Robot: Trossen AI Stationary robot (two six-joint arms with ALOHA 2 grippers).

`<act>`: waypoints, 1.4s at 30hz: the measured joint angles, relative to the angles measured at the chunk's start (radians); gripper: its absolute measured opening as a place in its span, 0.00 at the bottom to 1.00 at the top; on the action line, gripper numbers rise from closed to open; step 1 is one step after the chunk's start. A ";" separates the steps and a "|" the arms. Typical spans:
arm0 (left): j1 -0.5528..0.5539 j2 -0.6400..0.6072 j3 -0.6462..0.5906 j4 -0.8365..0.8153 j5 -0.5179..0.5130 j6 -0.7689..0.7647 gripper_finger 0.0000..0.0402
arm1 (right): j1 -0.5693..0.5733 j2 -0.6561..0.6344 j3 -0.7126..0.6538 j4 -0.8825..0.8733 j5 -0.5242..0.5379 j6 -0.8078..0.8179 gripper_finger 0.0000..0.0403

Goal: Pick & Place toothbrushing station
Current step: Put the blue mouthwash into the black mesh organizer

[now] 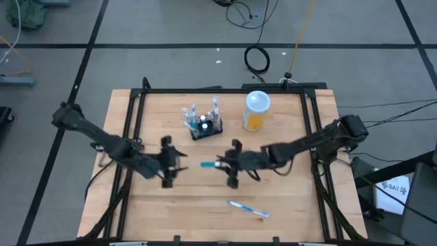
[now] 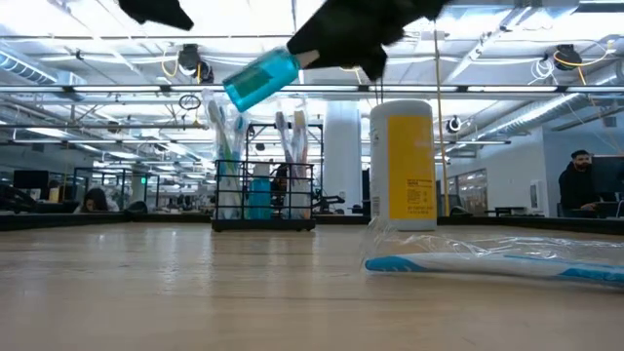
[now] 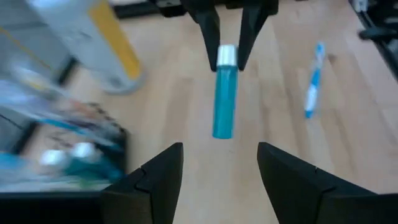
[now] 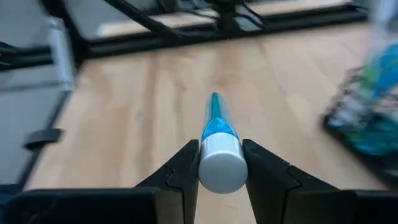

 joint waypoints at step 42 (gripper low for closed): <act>0.188 -0.174 0.000 -0.067 0.130 0.099 0.53 | -0.284 0.147 0.425 -0.622 -0.333 -0.116 0.25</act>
